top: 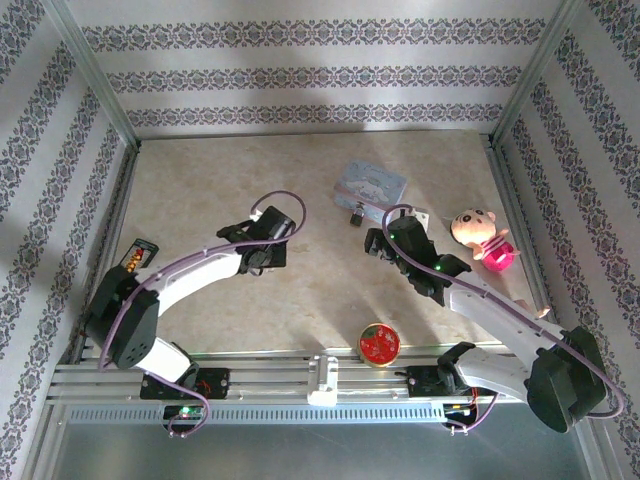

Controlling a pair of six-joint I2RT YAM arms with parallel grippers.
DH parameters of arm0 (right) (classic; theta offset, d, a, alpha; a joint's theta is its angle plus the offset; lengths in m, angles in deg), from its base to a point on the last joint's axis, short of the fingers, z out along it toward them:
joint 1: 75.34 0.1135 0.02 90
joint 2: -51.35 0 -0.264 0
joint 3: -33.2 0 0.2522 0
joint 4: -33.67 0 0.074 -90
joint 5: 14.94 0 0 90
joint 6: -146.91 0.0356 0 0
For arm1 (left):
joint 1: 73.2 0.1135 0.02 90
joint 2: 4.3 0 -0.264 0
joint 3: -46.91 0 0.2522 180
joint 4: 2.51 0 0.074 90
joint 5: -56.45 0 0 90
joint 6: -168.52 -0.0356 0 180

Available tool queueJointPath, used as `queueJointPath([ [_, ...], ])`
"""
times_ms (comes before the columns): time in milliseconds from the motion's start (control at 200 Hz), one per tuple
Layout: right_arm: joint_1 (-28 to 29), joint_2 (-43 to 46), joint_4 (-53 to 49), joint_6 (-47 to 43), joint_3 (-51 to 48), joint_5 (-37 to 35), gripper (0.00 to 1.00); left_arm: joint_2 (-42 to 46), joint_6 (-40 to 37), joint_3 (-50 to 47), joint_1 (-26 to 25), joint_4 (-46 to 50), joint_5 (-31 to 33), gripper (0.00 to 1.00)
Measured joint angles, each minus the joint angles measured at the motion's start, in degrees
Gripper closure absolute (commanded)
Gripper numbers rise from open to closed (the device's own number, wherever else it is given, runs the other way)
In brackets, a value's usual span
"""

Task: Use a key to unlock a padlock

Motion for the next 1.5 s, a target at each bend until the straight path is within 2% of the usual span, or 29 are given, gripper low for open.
queueJointPath([
  [150,-1.75,0.0,6.49,1.7,-2.78,8.85,0.02,6.25,-2.25,-4.44,0.83,-9.05,-4.96,1.0],
  [390,-3.69,1.29,19.02,4.59,-7.17,22.08,0.05,12.83,-5.16,-9.33,2.89,-23.78,-16.96,1.0],
  [630,-3.72,0.37,31.89,7.28,-7.74,34.88,0.19,14.64,-1.33,-13.38,5.99,-41.86,-29.94,1.0],
  [770,-3.19,-1.36,37.57,8.31,-7.54,40.35,0.28,13.46,2.32,-14.23,7.41,-49.33,-34.99,1.0],
  [925,-1.4,-3.43,42.53,8.63,-5.95,44.54,0.31,13.0,4.81,-14.23,7.43,-54.01,-38.36,1.0],
  [1020,-0.92,-5.16,45.86,8.96,-4.7,46.36,0.37,13.0,5.6,-14.23,7.43,-56.19,-40.02,1.0],
  [1135,-0.5,-7.87,49.09,9.33,-3.1,48.02,0.38,13.0,6.25,-14.23,7.43,-57.86,-41.24,1.0],
  [1299,0.2,-12.41,54.23,10.88,-1.11,50.25,0.46,13.0,6.64,-14.25,7.43,-58.62,-41.77,1.0],
  [1504,0.81,-17.55,61.2,14.49,-0.28,52.7,0.51,13.03,7.93,-15.1,7.43,-60.08,-40.02,1.0],
])
